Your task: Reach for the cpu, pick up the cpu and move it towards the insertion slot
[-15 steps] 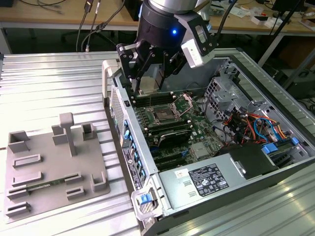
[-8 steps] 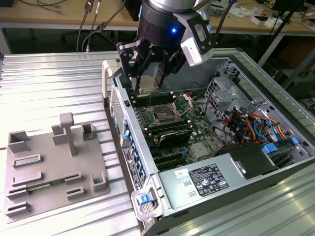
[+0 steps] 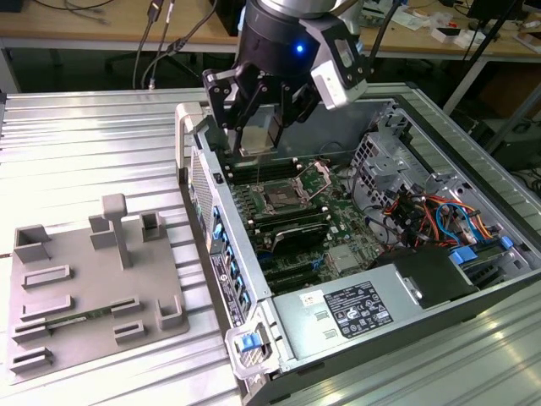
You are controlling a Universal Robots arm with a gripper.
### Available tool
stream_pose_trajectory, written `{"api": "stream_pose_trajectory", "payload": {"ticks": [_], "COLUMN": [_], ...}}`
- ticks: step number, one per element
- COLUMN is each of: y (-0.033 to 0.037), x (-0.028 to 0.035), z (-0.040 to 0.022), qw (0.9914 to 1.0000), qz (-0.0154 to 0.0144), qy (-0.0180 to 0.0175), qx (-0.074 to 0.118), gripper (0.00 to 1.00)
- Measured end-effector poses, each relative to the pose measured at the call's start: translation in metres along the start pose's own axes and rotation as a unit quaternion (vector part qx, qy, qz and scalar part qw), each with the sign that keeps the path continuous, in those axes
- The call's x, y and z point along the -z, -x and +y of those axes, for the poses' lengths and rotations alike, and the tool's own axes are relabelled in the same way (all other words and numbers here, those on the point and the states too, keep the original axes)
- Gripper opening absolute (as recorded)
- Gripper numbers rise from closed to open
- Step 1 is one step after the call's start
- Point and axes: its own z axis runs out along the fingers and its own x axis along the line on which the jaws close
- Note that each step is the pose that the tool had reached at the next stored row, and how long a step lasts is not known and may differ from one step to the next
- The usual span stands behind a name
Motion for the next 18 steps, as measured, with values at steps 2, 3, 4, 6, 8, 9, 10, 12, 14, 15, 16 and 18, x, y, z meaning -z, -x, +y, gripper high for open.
{"api": "stream_pose_trajectory", "payload": {"ticks": [2, 3, 4, 6, 8, 9, 10, 12, 14, 15, 16, 18], "y": [0.0014, 0.0023, 0.0049, 0.011, 0.0131, 0.0139, 0.0148, 0.0167, 0.019, 0.0199, 0.0208, 0.0224], "x": [-0.0001, -0.0001, -0.0002, -0.0002, -0.0003, -0.0003, -0.0003, -0.0003, -0.0004, -0.0004, -0.0004, -0.0004], "z": [0.0011, 0.0016, 0.0028, 0.0052, 0.006, 0.0064, 0.0068, 0.0077, 0.0088, 0.0092, 0.0096, 0.0102], "qw": [1.0, 1.0, 1.0, 1.0, 1.0, 1.0, 1.0, 1.0, 1.0, 1.0, 1.0, 1.0], "qz": [0.0, 0.0, 0.0, 0.0, 0.0, 0.0, 0.0, 0.0, 0.0, 0.0, 0.0, 0.0], "qy": [0.0, 0.0, 0.0, 0.0, 0.0, 0.0, 0.0, 0.0, 0.0, 0.0, 0.0, 0.0], "qx": [0.0, 0.0, 0.0, 0.0, 0.0, 0.0, 0.0, 0.0, 0.0, 0.0, 0.0, 0.0], "gripper": [0.55, 0.55, 0.55, 0.55, 0.55, 0.55, 0.55, 0.55, 0.55, 0.55, 0.55, 0.55]}}
